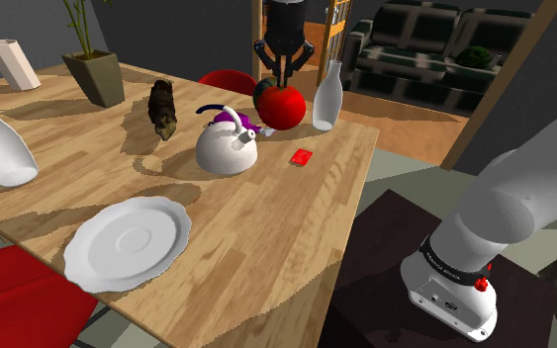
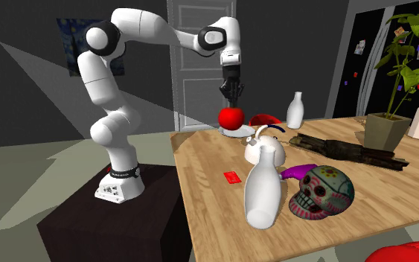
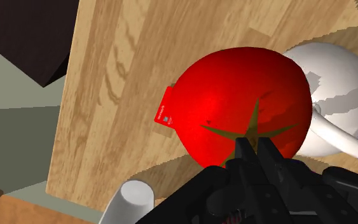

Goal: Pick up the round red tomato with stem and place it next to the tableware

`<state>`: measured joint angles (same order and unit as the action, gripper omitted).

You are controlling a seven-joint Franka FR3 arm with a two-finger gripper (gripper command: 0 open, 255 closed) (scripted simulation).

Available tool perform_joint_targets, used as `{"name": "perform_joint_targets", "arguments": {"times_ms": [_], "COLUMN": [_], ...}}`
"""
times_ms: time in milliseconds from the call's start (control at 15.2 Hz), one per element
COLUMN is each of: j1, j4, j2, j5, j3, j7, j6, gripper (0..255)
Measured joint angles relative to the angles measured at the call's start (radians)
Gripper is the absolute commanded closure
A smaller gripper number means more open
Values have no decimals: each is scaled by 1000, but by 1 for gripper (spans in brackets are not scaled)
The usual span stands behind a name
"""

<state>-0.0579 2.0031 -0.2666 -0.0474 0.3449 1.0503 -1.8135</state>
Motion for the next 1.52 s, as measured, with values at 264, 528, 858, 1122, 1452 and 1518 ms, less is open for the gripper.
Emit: {"name": "perform_joint_targets", "arguments": {"times_ms": [264,528,858,1122,1452,1518], "j1": [38,69,112,148,152,152], "j4": [-18,-66,-148,-213,-160,-146], "j2": [7,49,120,195,208,205], "j5": [8,1,-24,-62,-69,-68], "j3": [69,136,226,290,297,297], "j7": [104,205,344,452,474,475], "j6": [19,37,70,85,23,12], "gripper": [255,255,255,255,255,255]}}
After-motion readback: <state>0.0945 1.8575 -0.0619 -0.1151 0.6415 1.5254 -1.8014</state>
